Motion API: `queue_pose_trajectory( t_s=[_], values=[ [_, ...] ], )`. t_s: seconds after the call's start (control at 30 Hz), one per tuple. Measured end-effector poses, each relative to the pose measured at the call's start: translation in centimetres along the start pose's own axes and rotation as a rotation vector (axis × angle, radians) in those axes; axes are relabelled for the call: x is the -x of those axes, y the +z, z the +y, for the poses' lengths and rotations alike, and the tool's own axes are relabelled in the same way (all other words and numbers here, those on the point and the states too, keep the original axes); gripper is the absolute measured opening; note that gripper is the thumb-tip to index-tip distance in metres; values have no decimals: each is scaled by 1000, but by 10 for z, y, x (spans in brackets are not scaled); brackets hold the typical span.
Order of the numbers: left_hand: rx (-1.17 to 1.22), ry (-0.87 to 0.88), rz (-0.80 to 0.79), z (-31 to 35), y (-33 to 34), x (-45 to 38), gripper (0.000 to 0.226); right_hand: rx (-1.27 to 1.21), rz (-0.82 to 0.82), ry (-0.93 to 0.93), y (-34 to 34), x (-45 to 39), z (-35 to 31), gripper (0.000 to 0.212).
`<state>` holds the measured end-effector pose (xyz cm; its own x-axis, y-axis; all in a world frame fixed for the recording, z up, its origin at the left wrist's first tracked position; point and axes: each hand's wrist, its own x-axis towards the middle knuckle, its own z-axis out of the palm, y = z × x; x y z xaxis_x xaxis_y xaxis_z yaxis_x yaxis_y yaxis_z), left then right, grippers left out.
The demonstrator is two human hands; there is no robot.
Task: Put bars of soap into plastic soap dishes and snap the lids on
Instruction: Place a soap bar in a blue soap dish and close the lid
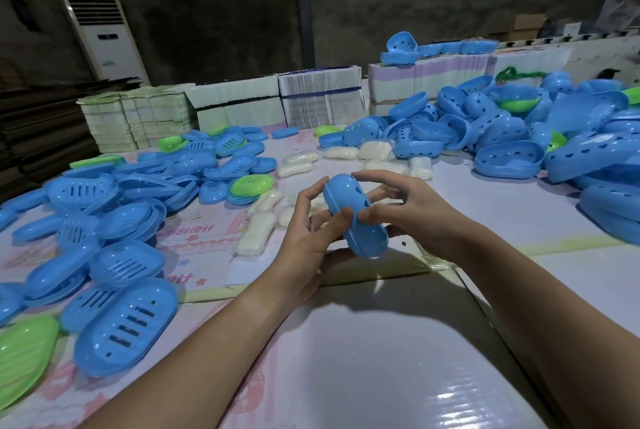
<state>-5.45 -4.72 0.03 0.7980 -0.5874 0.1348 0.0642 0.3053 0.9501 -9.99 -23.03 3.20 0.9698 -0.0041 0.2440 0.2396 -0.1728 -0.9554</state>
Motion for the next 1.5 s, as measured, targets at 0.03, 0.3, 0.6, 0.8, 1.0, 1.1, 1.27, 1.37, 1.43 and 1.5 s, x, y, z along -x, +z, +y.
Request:
queue_pose_trajectory(
  t_s=[0.03, 0.3, 0.6, 0.8, 1.0, 1.1, 1.27, 1.37, 1.43, 1.5],
  values=[
    [-2, 1, -3, 0, 1, 0, 80, 4, -1, -1, -1, 0, -1, 59],
    [-23, 20, 35, 0, 4, 1, 82, -11, -32, 20, -2, 2, -4, 59],
    [-22, 34, 44, 6, 4, 2, 85, -91, -100, 38, -6, 6, -3, 74],
    [-27, 74, 41, 13, 7, 2, 82, -245, -62, 8, 0, 4, 3, 71],
    [-76, 87, 10, 20, 5, 2, 58, -336, -125, 16, -2, 4, 2, 76],
    [-76, 108, 10, 19, 5, 3, 61, -305, -152, 6, -4, 5, 1, 75],
    [-58, 102, -2, 17, 2, -1, 58, -257, -52, -39, 0, 6, 0, 75],
    [-23, 68, -55, 15, -1, -3, 49, -55, 120, -119, 17, 4, 3, 76],
    [-35, 57, -70, 15, 2, -3, 50, 139, 223, -200, 26, 5, 6, 80],
    [-90, 82, 4, 13, 5, -2, 52, 325, 296, -312, 31, 6, 9, 84]
  ],
)
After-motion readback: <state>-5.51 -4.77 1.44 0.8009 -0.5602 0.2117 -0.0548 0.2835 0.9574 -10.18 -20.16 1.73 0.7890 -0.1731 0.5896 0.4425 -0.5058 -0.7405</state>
